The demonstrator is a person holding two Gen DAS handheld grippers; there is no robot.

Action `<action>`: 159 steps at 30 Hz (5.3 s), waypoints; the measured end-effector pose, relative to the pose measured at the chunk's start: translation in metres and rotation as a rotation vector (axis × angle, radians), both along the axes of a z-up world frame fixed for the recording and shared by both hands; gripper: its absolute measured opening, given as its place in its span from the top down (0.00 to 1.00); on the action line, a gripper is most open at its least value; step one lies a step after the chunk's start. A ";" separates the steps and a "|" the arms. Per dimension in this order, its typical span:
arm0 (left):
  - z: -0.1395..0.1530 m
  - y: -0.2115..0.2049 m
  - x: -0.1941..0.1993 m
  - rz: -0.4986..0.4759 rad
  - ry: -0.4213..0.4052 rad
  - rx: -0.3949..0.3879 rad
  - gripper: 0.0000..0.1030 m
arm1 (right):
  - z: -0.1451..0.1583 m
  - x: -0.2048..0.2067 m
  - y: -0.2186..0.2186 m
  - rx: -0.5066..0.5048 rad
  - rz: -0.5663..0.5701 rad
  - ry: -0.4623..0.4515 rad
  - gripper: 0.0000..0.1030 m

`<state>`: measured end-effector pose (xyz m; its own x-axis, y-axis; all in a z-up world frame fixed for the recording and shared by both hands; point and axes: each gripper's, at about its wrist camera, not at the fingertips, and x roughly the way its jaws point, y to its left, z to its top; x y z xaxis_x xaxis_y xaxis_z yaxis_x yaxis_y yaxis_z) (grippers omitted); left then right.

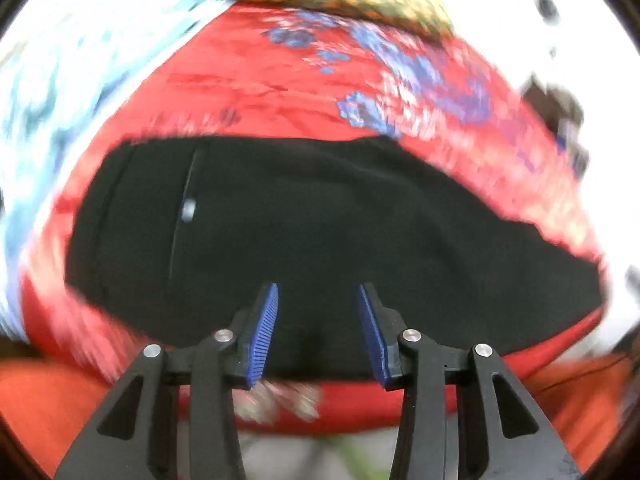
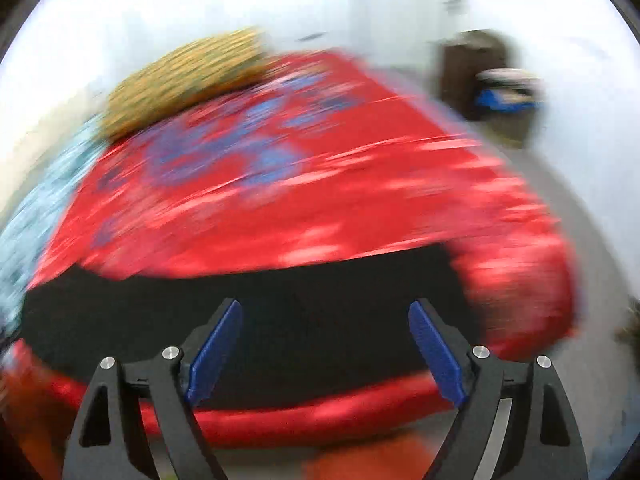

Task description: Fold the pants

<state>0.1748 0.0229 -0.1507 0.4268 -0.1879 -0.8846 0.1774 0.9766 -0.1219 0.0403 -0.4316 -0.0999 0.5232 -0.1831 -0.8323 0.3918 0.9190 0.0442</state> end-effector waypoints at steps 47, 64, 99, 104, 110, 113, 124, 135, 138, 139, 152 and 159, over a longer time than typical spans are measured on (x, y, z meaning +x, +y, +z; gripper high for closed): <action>-0.055 -0.003 -0.010 0.024 0.037 0.201 0.14 | -0.105 0.052 0.303 0.016 0.552 0.002 0.10; -0.009 -0.074 -0.034 -0.137 -0.085 0.108 0.18 | -0.133 0.041 0.213 0.001 0.284 0.092 0.05; -0.058 -0.164 -0.024 -0.204 0.033 0.268 0.05 | -0.114 -0.048 -0.242 0.566 0.015 -0.065 0.37; -0.059 -0.164 -0.021 -0.195 0.035 0.263 0.05 | -0.124 -0.046 -0.244 0.633 0.007 -0.050 0.47; -0.057 -0.161 -0.022 -0.190 0.036 0.251 0.05 | -0.118 -0.048 -0.238 0.694 -0.048 -0.098 0.88; -0.055 -0.157 -0.022 -0.179 0.035 0.238 0.05 | -0.092 -0.052 -0.227 0.774 -0.036 -0.217 0.88; -0.046 -0.106 -0.017 -0.067 0.016 0.093 0.07 | -0.032 0.020 -0.019 1.065 0.201 -0.444 0.88; -0.031 -0.024 -0.012 0.087 -0.014 -0.042 0.07 | -0.089 0.121 0.205 0.956 0.276 -0.240 0.88; -0.031 -0.010 -0.006 0.122 -0.005 -0.076 0.07 | -0.104 0.137 0.260 0.731 0.346 -0.139 0.83; -0.031 -0.007 -0.004 0.132 -0.002 -0.085 0.07 | -0.108 0.139 0.270 0.673 0.365 -0.109 0.80; -0.014 -0.040 -0.008 -0.001 0.011 -0.214 0.27 | -0.061 0.028 0.248 0.175 0.521 -0.089 0.14; -0.049 -0.118 0.004 -0.145 0.102 -0.028 0.94 | -0.049 -0.023 0.192 0.185 0.304 -0.180 0.14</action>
<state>0.1790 -0.0951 -0.1998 0.3019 -0.2664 -0.9154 0.3010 0.9377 -0.1736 0.0169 -0.2394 -0.1493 0.6709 0.1473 -0.7268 0.0738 0.9619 0.2631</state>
